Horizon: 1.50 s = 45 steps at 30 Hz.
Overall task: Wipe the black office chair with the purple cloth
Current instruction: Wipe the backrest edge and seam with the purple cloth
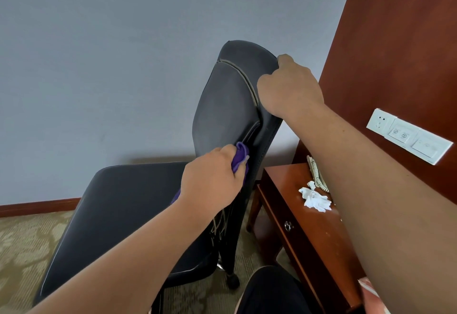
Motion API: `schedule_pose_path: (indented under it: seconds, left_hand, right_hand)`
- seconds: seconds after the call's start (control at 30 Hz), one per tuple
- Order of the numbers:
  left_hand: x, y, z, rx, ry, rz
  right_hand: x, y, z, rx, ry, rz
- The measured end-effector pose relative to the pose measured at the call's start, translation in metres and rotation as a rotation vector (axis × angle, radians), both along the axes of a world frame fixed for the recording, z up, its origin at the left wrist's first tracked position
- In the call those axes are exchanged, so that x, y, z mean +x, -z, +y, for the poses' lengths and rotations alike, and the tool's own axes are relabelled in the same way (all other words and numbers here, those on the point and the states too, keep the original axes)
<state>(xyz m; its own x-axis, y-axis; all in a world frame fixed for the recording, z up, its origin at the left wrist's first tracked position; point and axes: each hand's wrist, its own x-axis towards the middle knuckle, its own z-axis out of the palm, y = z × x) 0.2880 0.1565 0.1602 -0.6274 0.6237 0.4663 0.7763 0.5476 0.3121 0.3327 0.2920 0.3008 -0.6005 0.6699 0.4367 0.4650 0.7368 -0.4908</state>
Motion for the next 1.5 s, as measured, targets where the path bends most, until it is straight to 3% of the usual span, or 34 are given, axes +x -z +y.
schedule_pose_path:
  seconds: [0.27,0.73,1.03,1.5]
  left_hand:
    - [-0.005,0.017,-0.014,-0.103,-0.069,-0.001]
    - [-0.008,-0.020,0.012,0.013,-0.032,0.127]
    - [-0.012,0.021,-0.006,-0.027,-0.057,0.018]
    - [-0.005,-0.017,0.012,0.085,-0.005,0.009]
  right_hand:
    - [-0.001,-0.001,-0.001,-0.025,-0.005,-0.001]
    - [-0.003,-0.001,0.004,-0.028,-0.008,0.016]
    - [-0.003,0.001,0.007,-0.033,-0.022,0.010]
    - [-0.002,0.000,0.008,-0.025,-0.013,0.018]
